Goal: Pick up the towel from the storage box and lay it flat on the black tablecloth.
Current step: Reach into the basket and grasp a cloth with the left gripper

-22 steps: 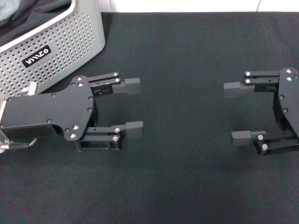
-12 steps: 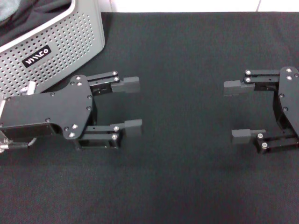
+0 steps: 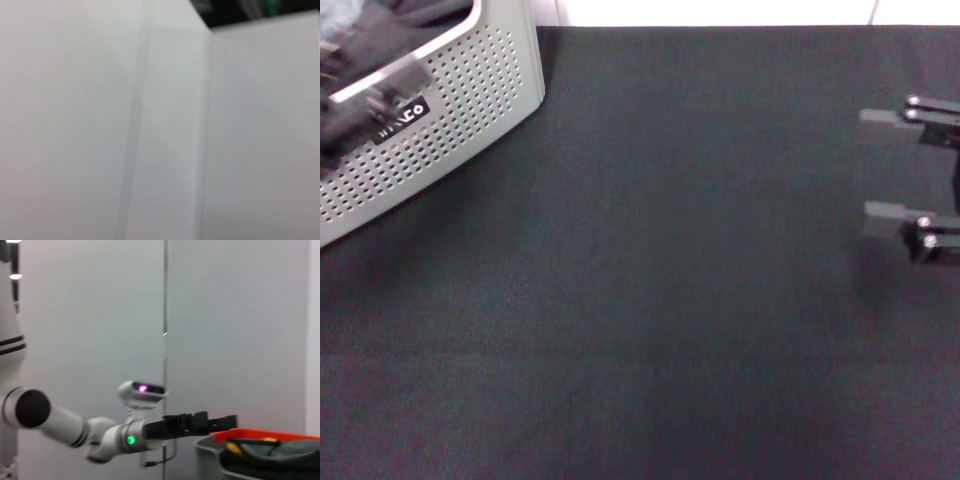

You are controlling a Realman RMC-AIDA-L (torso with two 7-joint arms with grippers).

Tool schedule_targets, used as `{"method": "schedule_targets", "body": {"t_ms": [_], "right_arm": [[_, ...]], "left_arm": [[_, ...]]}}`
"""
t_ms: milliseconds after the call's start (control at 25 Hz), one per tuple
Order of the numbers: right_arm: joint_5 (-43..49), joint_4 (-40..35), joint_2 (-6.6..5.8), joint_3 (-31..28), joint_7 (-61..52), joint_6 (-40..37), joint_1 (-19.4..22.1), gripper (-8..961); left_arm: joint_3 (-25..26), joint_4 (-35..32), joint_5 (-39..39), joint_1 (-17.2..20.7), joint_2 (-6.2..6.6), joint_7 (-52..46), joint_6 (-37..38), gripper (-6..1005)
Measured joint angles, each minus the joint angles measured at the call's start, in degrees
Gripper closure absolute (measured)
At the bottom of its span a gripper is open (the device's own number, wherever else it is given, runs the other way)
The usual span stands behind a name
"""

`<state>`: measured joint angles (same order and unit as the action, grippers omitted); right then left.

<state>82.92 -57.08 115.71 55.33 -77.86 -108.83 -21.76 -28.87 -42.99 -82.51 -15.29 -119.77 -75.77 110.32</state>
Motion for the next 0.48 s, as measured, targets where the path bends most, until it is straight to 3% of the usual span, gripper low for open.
{"method": "schedule_targets", "body": {"t_ms": [160,480], "right_arm": [[-0.2,2.3,-0.15,-1.1,1.2,-0.3,0.2,241],[0.0,3.3,-0.30,-1.1,2.1,0.0,0.2,244]], "left_arm": [[4.5,-3.4,-0.3,0.9,-0.03,-3.2,-2.8,240],[3.5,-14.0,-3.7,0.3,-0.06,-9.1,-10.8,248]]}}
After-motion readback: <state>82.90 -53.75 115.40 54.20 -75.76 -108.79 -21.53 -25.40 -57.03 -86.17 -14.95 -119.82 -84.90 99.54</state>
